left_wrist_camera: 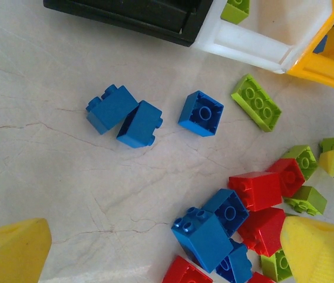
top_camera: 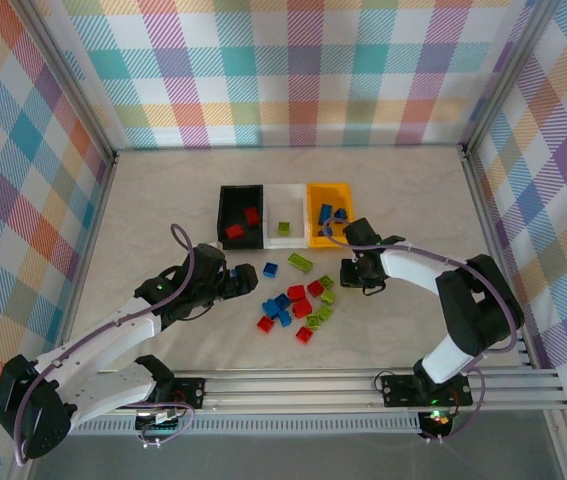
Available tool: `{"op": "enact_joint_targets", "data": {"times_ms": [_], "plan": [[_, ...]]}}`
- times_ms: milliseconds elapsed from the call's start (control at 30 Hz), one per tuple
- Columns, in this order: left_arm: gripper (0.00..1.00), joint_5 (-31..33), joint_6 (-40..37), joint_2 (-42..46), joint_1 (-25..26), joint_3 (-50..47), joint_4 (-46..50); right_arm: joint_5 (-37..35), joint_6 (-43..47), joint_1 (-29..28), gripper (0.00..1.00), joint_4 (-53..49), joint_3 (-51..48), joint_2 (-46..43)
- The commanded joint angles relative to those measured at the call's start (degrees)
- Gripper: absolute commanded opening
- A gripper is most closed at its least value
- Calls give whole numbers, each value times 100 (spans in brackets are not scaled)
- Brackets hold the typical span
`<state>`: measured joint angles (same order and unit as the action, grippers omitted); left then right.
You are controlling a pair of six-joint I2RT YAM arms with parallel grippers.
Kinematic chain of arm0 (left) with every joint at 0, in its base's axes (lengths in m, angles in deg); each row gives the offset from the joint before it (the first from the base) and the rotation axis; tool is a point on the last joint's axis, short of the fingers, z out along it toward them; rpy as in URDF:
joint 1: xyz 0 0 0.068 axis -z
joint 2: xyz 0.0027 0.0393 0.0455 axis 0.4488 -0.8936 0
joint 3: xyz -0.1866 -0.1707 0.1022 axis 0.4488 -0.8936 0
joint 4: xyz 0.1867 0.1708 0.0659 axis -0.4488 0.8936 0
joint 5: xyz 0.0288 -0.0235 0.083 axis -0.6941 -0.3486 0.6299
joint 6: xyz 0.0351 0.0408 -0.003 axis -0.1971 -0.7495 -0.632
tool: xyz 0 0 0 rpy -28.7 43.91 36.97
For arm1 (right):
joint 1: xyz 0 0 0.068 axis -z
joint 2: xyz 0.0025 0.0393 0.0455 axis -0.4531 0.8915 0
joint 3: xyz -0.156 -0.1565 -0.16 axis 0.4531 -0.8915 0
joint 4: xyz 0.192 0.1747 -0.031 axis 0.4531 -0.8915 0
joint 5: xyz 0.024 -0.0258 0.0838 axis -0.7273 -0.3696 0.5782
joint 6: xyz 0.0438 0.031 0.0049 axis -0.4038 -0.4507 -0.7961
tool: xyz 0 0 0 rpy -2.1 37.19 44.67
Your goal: Sort the legos into containers by color
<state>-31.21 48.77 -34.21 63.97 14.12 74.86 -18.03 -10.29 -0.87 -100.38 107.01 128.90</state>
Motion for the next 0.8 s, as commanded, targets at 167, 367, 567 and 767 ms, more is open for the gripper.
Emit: {"op": "enact_joint_targets", "data": {"times_ms": [167,367,567,767], "plan": [[100,1,32,28,-136,-152,21,328,461,-371,30,255,703,-689],[100,-55,103,175,-171,-299,26,796,422,-769,32,175,2303,335],[100,-216,52,228,-179,-365,128,594,291,-754,33,-131,3996,1897],[100,-336,55,197,-183,-409,180,376,174,-680,43,-567,5271,2921]]}}
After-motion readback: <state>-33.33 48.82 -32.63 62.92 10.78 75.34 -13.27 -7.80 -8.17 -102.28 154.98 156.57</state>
